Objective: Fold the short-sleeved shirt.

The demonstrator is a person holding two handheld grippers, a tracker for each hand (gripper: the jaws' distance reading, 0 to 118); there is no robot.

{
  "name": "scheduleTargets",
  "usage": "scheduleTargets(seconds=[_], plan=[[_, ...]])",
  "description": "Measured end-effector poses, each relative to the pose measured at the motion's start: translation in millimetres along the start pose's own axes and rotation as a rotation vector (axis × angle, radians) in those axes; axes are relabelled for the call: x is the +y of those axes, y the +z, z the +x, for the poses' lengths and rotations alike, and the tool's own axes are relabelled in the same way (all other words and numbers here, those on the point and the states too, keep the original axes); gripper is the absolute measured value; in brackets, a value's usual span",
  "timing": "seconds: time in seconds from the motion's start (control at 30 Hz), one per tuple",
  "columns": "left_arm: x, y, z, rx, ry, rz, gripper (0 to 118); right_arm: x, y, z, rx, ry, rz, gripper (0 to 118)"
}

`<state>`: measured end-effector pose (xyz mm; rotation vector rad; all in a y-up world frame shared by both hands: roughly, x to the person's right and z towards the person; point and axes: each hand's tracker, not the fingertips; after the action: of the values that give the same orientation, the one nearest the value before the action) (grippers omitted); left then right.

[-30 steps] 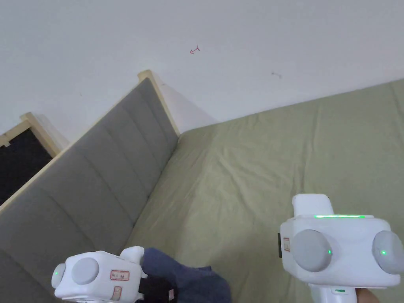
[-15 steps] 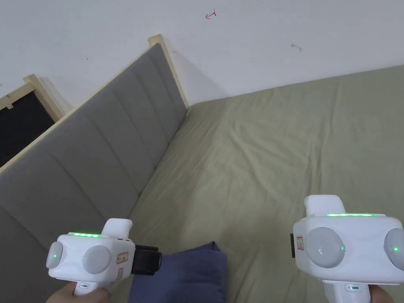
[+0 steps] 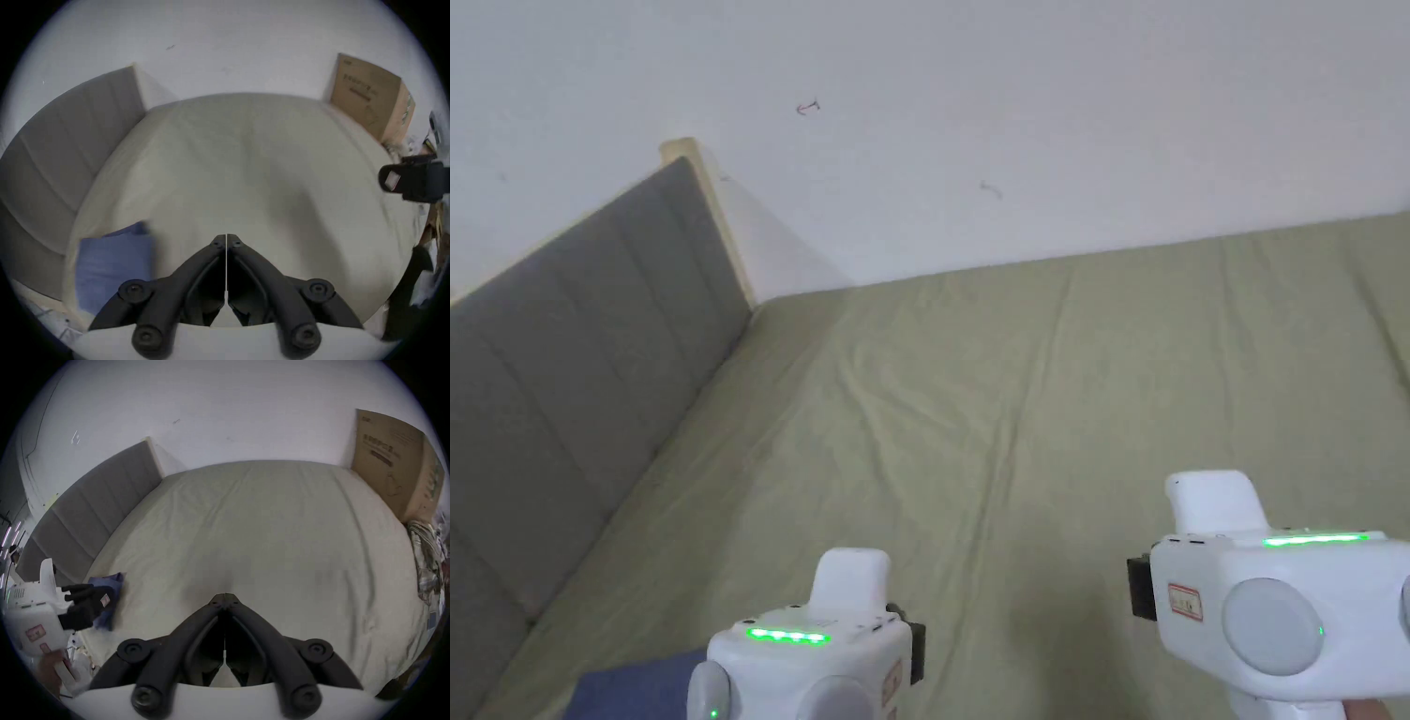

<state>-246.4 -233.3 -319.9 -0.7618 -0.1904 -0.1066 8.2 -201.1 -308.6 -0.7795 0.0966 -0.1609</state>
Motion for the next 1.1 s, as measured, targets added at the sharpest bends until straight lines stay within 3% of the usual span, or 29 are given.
scheduleTargets(seconds=[0.23,0.33,0.43,0.6,0.7,0.77,0.87,0.93,1.0,1.1], plan=[[50.1,51.5,161.8,-0.014,0.013,0.392,0,15.7,85.0,130.0,-0.195,0.005,0.277,0],[72.2,89.6,196.1,-0.037,0.045,0.562,0,24.1,127.5,165.4,-0.192,-0.021,0.435,0],[91.8,125.4,221.7,-0.001,0.043,0.663,0,32.3,169.2,185.3,-0.176,-0.049,0.591,0],[112.1,170.9,234.8,0.057,0.032,0.793,1,43.2,226.4,194.8,-0.135,0.061,0.772,1],[115.1,192.7,237.5,0.101,0.019,0.858,1,53.8,245.9,187.8,-0.202,0.063,0.800,2],[116.0,202.1,236.3,0.109,0.025,0.885,12,60.8,252.9,184.2,-0.215,0.049,0.815,25],[118.2,212.1,231.0,0.117,0.042,0.899,50,63.2,263.1,177.2,-0.286,0.017,0.854,80],[118.4,216.4,225.6,0.117,0.062,0.893,85,64.0,267.4,174.1,-0.268,0.027,0.876,84],[116.6,218.2,221.7,0.118,0.074,0.892,108,64.4,269.8,169.0,-0.269,0.041,0.878,84],[110.8,218.7,217.4,0.124,0.076,0.900,118,60.6,266.1,165.5,-0.277,0.083,0.879,84]])
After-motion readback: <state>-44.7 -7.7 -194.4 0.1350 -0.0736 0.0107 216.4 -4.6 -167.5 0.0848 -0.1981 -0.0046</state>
